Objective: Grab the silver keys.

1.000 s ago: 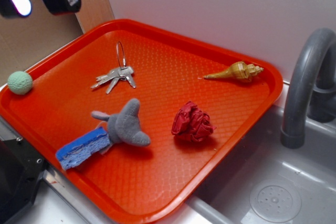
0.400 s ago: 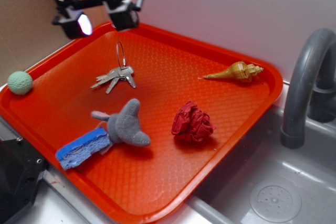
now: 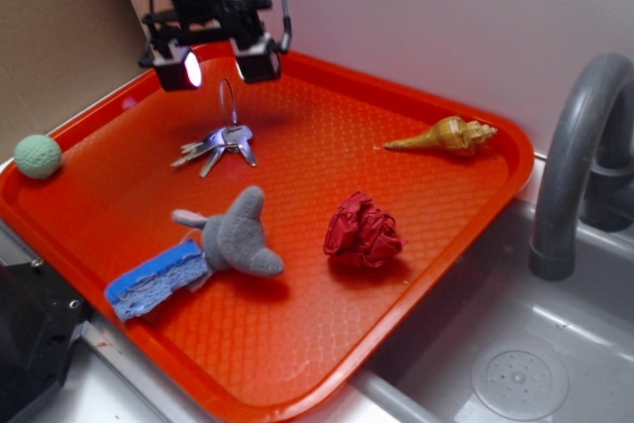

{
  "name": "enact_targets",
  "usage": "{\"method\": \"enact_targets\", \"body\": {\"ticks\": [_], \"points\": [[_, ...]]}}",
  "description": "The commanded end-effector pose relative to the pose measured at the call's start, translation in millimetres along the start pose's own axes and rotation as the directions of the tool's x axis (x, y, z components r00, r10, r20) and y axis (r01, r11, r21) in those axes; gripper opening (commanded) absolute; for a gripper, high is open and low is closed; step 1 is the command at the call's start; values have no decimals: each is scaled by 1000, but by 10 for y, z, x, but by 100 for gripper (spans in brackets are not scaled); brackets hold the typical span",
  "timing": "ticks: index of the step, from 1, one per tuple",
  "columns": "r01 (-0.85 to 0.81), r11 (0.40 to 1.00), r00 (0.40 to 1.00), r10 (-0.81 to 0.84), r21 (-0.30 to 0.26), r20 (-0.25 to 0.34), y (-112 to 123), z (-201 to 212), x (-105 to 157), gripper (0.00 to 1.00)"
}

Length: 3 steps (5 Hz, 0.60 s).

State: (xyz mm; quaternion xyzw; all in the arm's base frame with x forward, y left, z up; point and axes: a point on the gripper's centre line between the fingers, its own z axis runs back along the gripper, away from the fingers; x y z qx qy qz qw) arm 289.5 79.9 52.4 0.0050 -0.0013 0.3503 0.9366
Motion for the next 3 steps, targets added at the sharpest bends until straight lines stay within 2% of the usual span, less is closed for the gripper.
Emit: {"method": "enact_targets", "body": {"ticks": [1,3], "points": [[-14,1000,999,14,11,47,-80,-181,159,0],[-7,1000,1000,7,-10,-13,-240,-161,208,0]]}}
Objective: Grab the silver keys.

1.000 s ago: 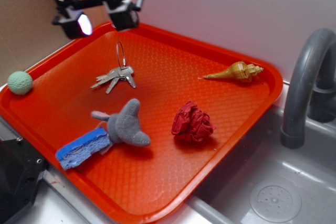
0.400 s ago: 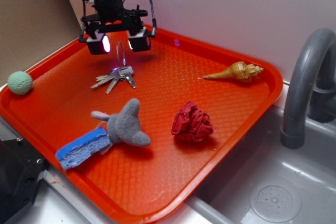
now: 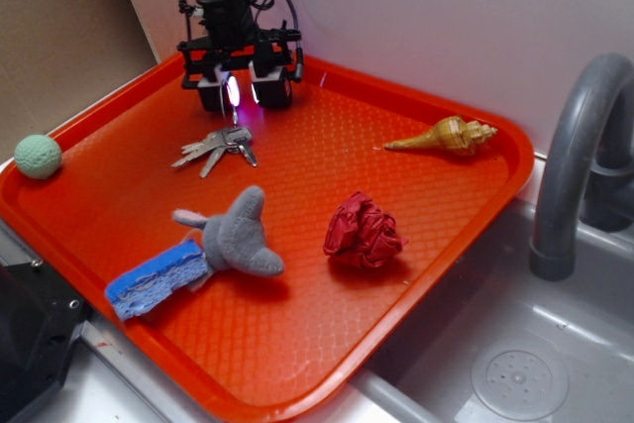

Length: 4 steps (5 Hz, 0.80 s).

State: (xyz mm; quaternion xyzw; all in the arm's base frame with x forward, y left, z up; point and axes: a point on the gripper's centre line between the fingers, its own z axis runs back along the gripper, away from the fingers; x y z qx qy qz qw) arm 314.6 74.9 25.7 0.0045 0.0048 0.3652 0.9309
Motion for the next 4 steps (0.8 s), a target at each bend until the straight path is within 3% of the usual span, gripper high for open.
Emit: {"method": "enact_targets", "body": {"ticks": [1,2,4], "points": [[39,999,999,-38,-23,32,-18,220,64,0],[87,994,989,-79,-59,122,74,539,104,100],[123,980,977,-92,-157,194,167,1138,-57,100]]}}
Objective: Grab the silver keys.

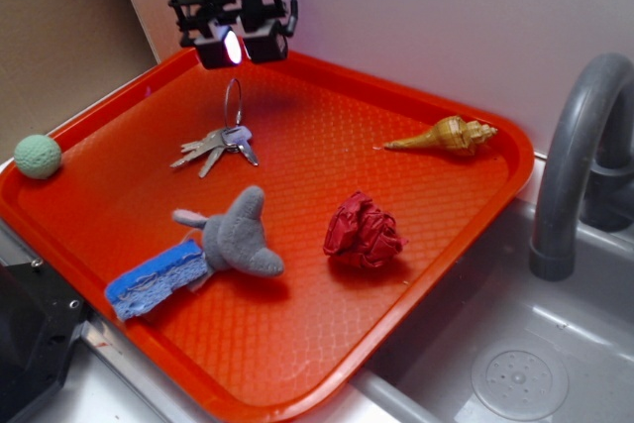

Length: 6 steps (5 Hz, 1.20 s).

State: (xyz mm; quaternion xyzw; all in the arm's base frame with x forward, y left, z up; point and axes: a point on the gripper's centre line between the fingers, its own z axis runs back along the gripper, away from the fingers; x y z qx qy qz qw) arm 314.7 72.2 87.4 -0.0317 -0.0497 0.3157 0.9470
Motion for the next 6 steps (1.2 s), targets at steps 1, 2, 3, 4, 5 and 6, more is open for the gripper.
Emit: {"method": "enact_targets", "body": {"ticks": [1,2,3,4,5,6], "points": [[23,998,998,-18,-66,68,183,518,-107,100],[61,997,997,-58,-42,54,204,377,-335,100],[65,998,997,-64,-11,50,203,244,-444,100],[61,998,996,-61,0,65,151,120,-426,100],[56,998,995,-55,-7,85,3,13,-358,100],[74,997,995,-76,28,64,-11,-55,-328,100]]}}
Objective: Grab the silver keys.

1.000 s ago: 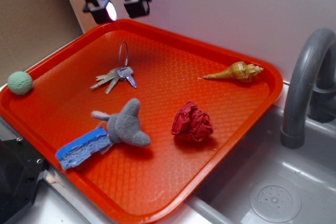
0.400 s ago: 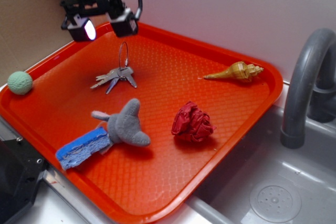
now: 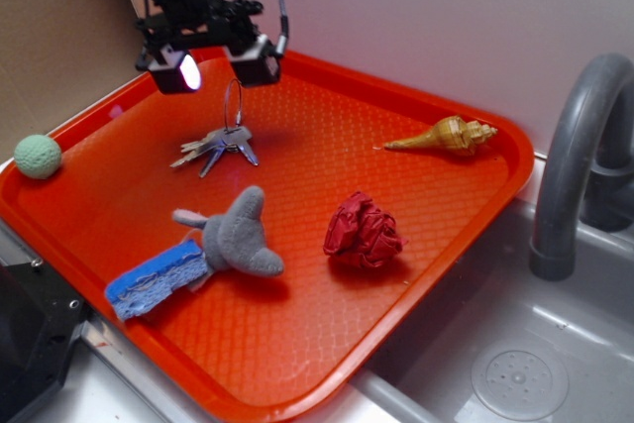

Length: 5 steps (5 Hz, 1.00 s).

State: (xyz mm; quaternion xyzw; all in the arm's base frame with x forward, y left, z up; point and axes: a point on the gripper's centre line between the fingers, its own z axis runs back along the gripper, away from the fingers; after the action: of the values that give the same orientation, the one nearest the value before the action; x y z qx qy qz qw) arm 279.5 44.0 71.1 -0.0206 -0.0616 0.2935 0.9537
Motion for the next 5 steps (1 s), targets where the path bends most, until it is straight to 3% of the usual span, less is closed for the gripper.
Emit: {"method": "enact_targets", "body": {"ticks": [1,2,5], "points": [[42,997,999,-44,69,18,82,-20,129,0],[34,995,999,-36,97,15,170,-106,143,0],[58,997,998,-57,42,-23,232,183,60,0]]}}
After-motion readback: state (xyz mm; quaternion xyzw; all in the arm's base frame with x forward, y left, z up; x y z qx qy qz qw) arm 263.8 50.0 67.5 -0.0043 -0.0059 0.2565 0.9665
